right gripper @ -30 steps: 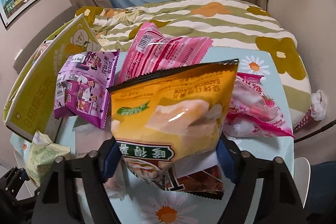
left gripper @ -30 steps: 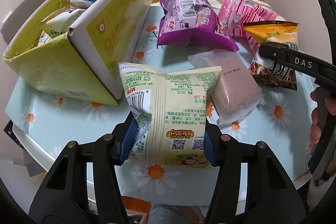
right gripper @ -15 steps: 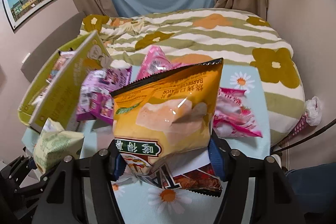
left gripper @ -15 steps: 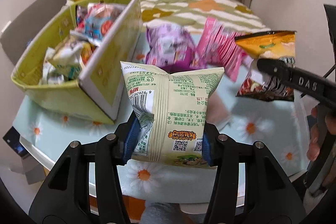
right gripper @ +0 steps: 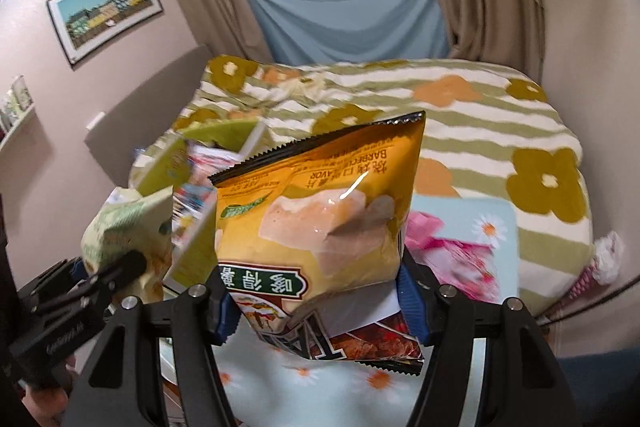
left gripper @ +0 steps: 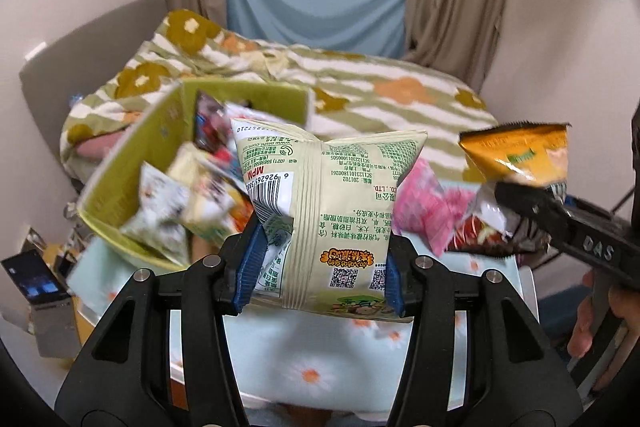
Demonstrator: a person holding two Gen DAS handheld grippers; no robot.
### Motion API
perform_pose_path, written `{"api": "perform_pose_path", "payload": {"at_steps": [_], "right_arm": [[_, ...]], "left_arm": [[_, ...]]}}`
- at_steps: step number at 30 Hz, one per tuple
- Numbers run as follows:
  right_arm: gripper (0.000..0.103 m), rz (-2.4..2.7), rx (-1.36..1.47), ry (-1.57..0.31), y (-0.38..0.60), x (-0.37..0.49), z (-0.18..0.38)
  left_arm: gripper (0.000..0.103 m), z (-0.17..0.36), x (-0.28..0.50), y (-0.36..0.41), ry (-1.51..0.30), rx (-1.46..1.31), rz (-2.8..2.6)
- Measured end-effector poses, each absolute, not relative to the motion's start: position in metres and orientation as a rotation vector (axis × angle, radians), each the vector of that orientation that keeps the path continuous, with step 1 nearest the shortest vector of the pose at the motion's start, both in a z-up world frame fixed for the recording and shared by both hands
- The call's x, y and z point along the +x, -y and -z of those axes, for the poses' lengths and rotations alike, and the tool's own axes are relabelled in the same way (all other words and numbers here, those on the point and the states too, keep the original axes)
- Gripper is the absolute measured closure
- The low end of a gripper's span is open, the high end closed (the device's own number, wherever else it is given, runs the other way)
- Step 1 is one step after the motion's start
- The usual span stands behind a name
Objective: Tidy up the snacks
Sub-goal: 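Carry pale green bag with left gripper while right carries yellow bag to box, then release pale green bag into box with left gripper while right drops yellow bag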
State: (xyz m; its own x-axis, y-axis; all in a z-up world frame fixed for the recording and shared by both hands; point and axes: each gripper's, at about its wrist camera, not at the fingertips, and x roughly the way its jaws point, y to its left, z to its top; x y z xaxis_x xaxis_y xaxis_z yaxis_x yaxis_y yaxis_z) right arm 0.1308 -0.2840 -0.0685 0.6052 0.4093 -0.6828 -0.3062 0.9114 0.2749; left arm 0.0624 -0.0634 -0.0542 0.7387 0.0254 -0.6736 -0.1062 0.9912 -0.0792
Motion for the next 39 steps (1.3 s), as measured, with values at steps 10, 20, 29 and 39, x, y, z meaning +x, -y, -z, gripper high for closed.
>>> {"api": "perform_pose_path", "payload": {"at_steps": [10,20,29,39], "right_arm": [[0.042,-0.494,0.151,-0.763,0.175,0.156,0.032],[0.042,-0.447,0.159,-0.811,0.089,0.195,0.043],[0.042,-0.336,0.185,-0.872,0.071,0.201,0.062],[0.042,-0.391,0.177,-0.89,0.072,0.188,0.059]], "left_arm": [[0.054,0.02,0.114,-0.047,-0.719,-0.096,-0.109],[0.054,0.055,0.196,-0.121,-0.845,-0.071,-0.018],[0.0,0.089,0.223,-0.131,-0.912,-0.021,0.022],[0.0,0.063,0.173,-0.143,-0.872,-0.06,-0.014]]}}
